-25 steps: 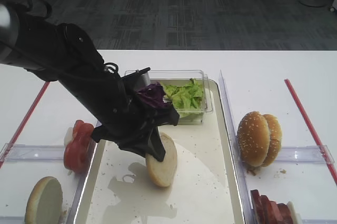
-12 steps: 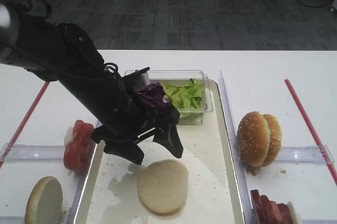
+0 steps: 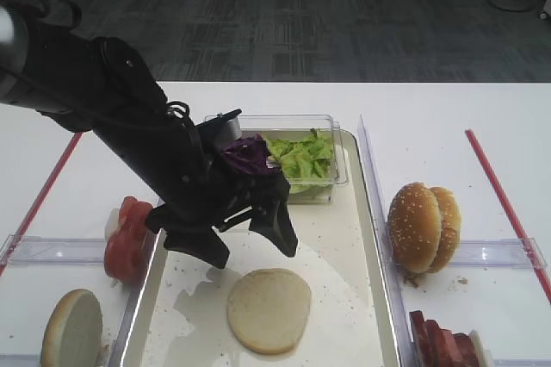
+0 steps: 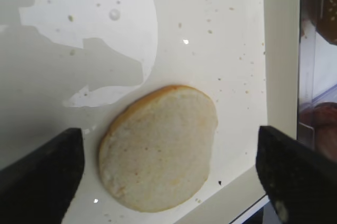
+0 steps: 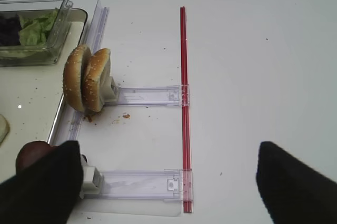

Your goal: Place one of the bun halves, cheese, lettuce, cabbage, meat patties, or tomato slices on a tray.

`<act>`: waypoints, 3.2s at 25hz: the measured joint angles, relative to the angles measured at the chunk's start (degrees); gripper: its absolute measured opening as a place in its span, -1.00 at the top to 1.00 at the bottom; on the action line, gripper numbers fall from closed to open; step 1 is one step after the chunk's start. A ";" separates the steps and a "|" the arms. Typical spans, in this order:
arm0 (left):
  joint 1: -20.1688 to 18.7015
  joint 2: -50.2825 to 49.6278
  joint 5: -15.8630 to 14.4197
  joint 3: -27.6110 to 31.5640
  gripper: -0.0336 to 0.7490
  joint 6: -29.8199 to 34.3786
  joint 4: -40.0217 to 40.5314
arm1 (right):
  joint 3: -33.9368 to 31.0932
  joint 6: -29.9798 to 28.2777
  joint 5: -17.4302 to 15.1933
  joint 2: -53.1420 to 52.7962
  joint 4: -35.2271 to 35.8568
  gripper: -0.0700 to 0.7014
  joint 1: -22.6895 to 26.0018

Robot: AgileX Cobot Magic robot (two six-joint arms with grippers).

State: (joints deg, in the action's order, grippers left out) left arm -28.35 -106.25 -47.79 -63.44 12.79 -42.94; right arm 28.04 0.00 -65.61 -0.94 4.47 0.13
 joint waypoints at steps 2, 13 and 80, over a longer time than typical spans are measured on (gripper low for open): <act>0.00 0.00 0.00 -0.03 -0.64 0.00 0.14 | 0.00 0.00 0.00 0.00 0.00 -0.94 0.00; 0.00 6.24 -0.61 -0.54 -0.64 -1.63 0.72 | 0.00 0.00 0.00 0.00 0.00 -0.94 0.00; 29.17 15.73 -22.01 -6.53 -0.64 -14.04 45.67 | 0.00 0.00 0.13 0.00 0.00 -0.94 0.00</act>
State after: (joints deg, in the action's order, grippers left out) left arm 0.83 -90.53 -69.80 -69.97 -1.25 2.73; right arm 28.04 0.00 -65.49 -0.94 4.47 0.13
